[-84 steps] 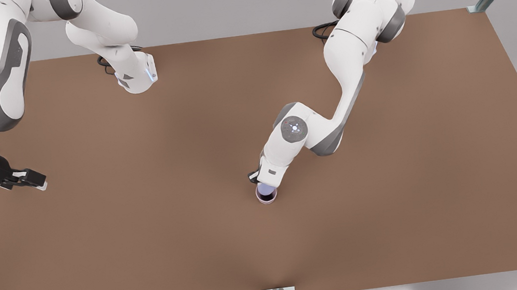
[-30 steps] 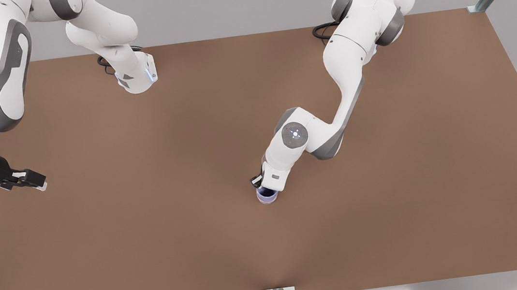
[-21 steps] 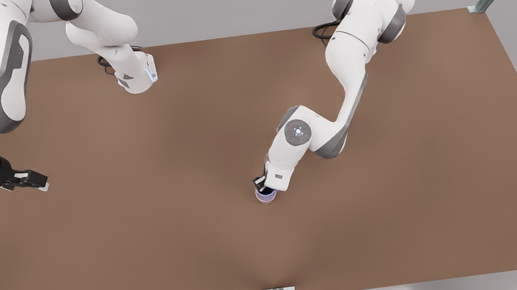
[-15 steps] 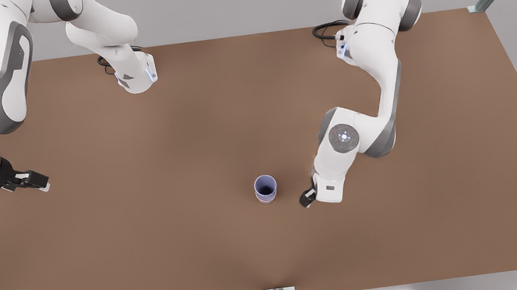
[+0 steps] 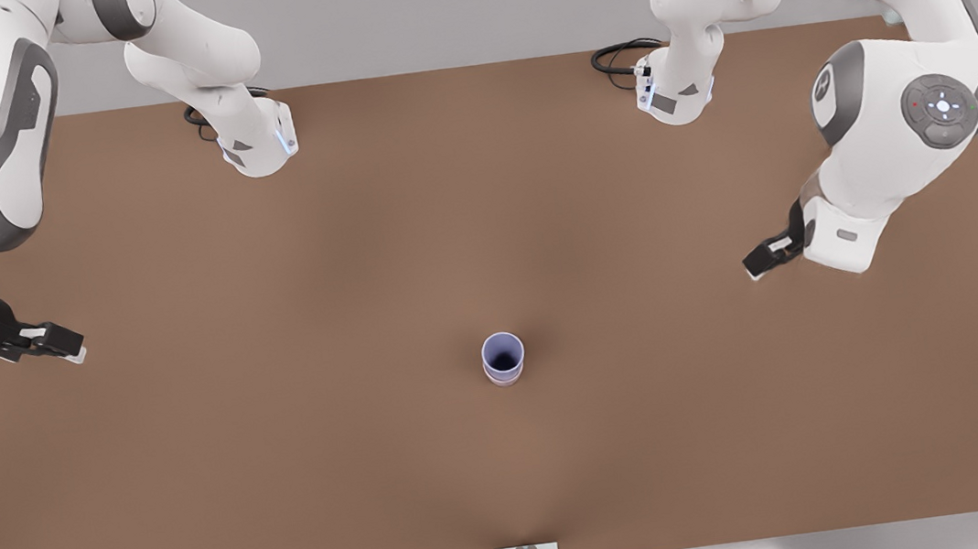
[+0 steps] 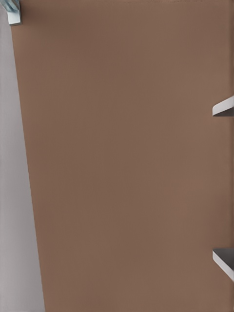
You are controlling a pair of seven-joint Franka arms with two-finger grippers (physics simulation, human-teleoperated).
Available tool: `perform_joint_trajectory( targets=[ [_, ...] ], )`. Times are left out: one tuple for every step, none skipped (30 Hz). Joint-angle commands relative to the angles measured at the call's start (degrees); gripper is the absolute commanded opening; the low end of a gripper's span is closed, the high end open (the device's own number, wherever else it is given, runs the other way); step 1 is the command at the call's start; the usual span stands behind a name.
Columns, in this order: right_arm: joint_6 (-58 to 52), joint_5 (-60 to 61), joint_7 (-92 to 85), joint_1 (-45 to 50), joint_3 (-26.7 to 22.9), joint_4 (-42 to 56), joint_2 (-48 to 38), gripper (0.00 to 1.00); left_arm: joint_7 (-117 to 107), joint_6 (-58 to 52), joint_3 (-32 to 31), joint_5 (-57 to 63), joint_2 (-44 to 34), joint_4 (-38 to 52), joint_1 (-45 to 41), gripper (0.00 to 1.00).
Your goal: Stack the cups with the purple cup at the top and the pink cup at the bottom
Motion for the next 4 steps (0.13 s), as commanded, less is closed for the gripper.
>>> perform_joint_trajectory(
  targets=[
    [-0.1,0.2,-0.1,0.1,0.0,0.1,-0.1,1.0,34.0,-3.1,-0.6,0.1,-1.3,-1.1,0.3,1.0],
    [-0.1,0.2,-0.1,0.0,0.0,0.0,-0.1,1.0,34.0,-2.9,-0.6,0.2,-2.1,-2.3,0.3,1.0],
    [-0.1,0.2,-0.1,0.1,0.0,0.0,-0.1,1.0,34.1,-2.9,-0.6,0.2,-2.2,-2.4,0.3,1.0],
    [-0.1,0.1,-0.1,0.0,0.0,0.1,-0.1,1.0,34.1,-2.9,-0.6,0.2,-2.2,-2.4,0.3,1.0]
  ],
)
